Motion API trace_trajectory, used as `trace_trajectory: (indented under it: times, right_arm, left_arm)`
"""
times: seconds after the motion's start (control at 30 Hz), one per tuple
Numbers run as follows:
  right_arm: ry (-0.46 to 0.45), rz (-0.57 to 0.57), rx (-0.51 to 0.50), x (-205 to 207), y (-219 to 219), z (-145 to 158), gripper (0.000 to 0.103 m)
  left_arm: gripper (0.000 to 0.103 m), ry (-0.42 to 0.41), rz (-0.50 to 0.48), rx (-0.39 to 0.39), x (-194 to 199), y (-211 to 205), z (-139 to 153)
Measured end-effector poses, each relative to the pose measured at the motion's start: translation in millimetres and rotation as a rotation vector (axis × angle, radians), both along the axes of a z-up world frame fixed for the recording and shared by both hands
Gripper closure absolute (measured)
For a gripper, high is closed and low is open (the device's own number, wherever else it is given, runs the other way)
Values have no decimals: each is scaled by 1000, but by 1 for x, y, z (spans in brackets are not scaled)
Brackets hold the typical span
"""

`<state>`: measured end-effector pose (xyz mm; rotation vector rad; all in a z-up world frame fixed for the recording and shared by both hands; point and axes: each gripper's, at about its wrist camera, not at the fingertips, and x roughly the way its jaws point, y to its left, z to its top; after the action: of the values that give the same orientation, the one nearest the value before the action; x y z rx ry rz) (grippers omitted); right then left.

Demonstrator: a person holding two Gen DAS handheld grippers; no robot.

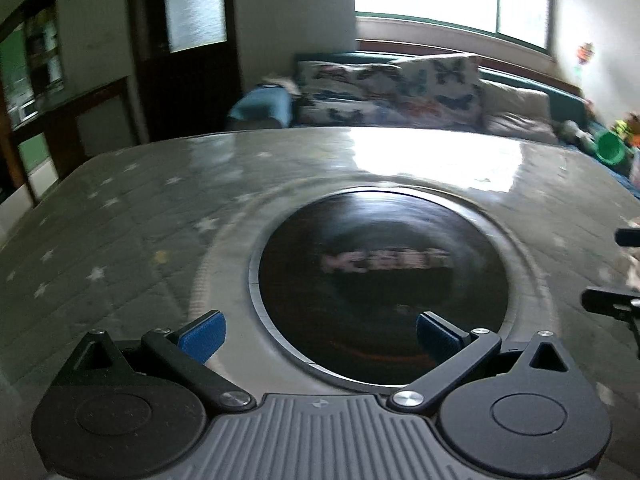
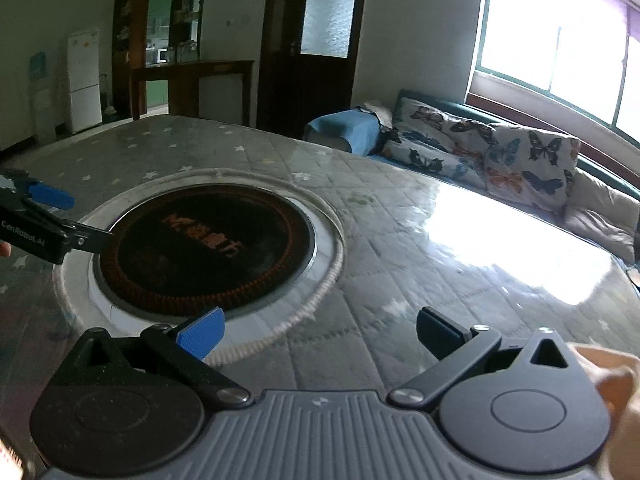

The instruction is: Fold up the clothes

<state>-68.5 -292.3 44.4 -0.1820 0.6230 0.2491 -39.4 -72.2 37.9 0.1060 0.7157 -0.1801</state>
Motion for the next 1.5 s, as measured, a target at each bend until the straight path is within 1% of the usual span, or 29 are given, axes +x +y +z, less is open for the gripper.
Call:
trace_trajectory:
  times: [0.13, 0.43, 0.53, 0.67, 0.83, 1.0, 1.27, 1.5]
  right_arm:
    - [-12, -31, 2, -21, -14, 5, 0]
    - [-31, -110, 9, -71, -47, 15, 0]
    - [-19, -133, 11, -83, -52, 16, 0]
    - [-21, -164, -21, -97, -53, 14, 0]
    - [11, -211, -8, -106, -59, 8, 0]
    - [40, -273, 2, -120, -70, 3, 1]
    - [79, -342, 6, -140, -80, -2, 3]
    - [97, -361, 6, -155, -76, -2, 4]
  left_arm:
    - [0, 7, -81, -5, -6, -31, 5]
    - [0, 19, -267, -17, -20, -84, 14]
    - [0, 37, -315, -14, -25, -104, 13]
    - [0, 52, -377, -2, -31, -128, 8]
    - [0, 81, -425, 19, -34, -153, 2]
    - [0, 91, -461, 38, -40, -170, -1]
    - [0, 104, -504, 59, -57, -177, -7]
    - [0, 132, -532, 69, -73, -179, -10]
